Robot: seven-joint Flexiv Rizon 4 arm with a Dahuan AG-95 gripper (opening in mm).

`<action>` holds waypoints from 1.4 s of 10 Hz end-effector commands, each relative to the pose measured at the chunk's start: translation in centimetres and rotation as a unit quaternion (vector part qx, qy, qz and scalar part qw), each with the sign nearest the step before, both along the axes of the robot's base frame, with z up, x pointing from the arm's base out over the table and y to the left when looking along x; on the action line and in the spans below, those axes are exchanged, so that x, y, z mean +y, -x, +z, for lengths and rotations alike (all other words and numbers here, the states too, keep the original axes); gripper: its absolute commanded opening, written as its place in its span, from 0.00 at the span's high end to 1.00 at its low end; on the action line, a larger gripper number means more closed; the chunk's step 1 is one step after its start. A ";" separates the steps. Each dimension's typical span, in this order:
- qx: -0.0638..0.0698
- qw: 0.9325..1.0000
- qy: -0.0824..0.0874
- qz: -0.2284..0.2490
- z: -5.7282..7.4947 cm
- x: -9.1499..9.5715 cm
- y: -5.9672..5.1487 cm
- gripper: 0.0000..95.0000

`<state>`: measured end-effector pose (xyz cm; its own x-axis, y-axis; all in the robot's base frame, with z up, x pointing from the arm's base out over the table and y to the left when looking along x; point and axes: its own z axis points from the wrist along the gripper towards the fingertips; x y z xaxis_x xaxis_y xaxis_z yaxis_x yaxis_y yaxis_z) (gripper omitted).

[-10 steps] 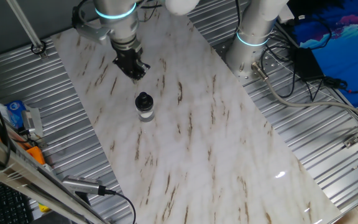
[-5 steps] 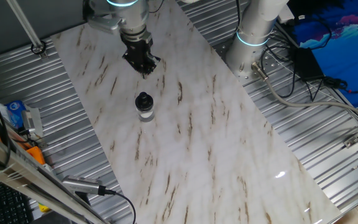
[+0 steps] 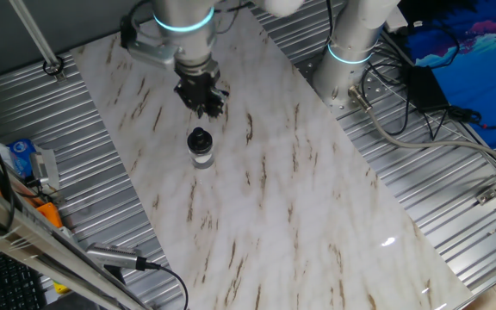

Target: Unscrew the lid from the jar

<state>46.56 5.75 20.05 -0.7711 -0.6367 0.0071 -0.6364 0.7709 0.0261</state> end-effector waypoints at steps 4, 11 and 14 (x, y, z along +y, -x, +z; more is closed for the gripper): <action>-0.024 0.991 0.035 0.127 -0.9 2.5 -1.4 0.20; -0.027 0.985 0.013 0.168 -2.8 1.0 -1.2 0.00; -0.028 0.982 0.007 0.185 -4.0 0.3 -1.6 0.00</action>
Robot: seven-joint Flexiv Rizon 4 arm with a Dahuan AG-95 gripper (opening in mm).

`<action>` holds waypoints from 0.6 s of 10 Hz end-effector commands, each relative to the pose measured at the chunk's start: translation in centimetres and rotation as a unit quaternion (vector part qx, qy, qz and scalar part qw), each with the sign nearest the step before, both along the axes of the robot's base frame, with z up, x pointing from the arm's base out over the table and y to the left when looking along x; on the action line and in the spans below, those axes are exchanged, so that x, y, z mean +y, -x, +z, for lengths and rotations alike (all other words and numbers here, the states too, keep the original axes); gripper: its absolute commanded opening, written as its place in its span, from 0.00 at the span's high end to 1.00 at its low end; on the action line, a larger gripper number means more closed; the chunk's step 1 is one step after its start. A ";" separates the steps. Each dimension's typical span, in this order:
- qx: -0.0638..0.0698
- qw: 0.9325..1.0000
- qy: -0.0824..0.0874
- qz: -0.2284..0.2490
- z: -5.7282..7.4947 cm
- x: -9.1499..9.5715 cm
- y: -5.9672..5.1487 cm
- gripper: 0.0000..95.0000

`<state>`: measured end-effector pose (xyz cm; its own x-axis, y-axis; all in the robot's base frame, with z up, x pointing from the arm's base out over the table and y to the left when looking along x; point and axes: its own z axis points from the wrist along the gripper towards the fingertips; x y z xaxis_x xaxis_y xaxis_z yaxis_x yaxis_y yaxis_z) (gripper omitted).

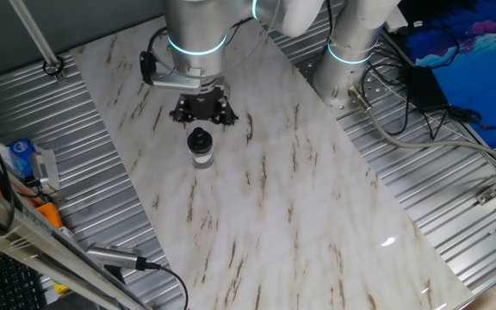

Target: Unscrew the lid from the jar

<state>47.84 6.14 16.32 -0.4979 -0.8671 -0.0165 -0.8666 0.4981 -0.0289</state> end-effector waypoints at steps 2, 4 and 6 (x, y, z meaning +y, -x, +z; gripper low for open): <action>0.001 1.000 -0.002 0.016 -0.7 -0.4 -0.7 0.00; 0.000 1.000 -0.006 0.018 -1.3 -0.8 -0.9 0.00; 0.000 1.000 -0.006 0.019 -1.4 -0.9 -0.9 0.00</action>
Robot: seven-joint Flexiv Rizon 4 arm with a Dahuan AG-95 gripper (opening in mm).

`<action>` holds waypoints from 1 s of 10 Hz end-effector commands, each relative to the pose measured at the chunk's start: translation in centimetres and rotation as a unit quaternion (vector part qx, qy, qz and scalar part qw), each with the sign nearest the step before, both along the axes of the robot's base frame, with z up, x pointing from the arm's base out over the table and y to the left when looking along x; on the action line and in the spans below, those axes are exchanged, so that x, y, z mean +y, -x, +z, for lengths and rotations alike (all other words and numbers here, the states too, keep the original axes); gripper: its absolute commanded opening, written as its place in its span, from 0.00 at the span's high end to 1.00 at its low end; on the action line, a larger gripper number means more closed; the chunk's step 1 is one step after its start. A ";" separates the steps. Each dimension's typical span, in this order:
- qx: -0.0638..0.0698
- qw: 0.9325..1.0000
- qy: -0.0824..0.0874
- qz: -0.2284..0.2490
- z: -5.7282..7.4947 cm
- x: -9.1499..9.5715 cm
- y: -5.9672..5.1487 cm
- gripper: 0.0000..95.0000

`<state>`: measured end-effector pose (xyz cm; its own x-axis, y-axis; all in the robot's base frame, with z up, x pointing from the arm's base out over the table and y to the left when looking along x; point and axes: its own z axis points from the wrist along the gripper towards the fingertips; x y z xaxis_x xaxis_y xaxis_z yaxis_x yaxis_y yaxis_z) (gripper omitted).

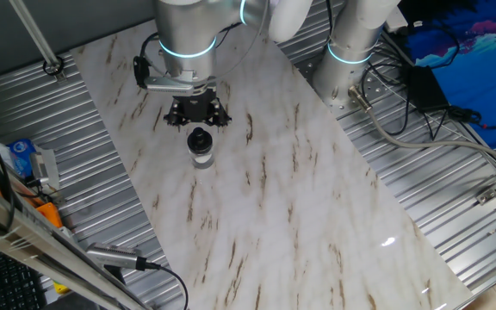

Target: Unscrew the lid from the jar

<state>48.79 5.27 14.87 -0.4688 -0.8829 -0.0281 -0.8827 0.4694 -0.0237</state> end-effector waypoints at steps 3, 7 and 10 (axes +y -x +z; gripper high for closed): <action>0.001 1.000 0.001 -0.023 0.1 -0.1 0.3 0.20; -0.001 0.999 -0.003 -0.049 0.1 0.0 0.4 0.20; 0.001 0.996 0.000 -0.095 0.1 0.0 0.4 0.20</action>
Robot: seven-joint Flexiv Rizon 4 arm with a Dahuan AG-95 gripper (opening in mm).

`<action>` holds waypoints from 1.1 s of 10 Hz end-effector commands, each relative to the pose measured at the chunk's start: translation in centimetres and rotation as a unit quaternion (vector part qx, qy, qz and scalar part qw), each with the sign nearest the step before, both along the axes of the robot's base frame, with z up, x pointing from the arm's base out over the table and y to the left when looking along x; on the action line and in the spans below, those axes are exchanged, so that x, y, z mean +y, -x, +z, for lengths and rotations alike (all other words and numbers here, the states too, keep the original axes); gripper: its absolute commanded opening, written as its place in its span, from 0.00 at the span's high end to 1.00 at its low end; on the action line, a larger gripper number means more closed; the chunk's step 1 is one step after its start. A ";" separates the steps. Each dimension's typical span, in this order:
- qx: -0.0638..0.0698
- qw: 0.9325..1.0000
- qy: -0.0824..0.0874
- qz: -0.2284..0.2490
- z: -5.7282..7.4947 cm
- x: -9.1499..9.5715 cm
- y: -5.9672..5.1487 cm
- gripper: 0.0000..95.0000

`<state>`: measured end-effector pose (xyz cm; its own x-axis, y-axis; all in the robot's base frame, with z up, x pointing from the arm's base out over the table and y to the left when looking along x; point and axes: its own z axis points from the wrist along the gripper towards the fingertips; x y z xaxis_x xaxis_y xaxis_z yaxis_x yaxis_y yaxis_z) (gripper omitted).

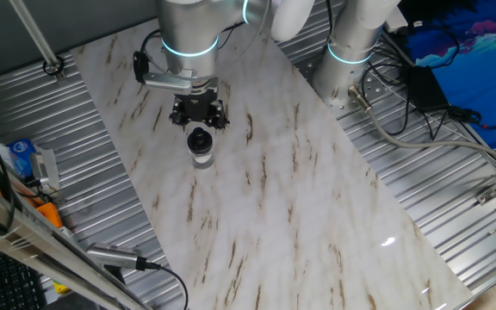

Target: Unscrew the lid from the jar

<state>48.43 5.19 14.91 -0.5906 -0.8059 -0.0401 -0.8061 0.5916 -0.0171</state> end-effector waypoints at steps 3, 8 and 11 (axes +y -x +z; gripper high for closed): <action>0.005 0.999 0.025 -0.031 0.0 0.0 0.0 0.20; -0.004 0.999 0.028 -0.031 0.0 0.0 0.0 0.20; 0.002 0.999 0.026 -0.034 -0.1 0.0 -0.1 0.20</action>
<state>48.36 5.26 14.88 -0.6421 -0.7666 0.0094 -0.7662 0.6412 -0.0425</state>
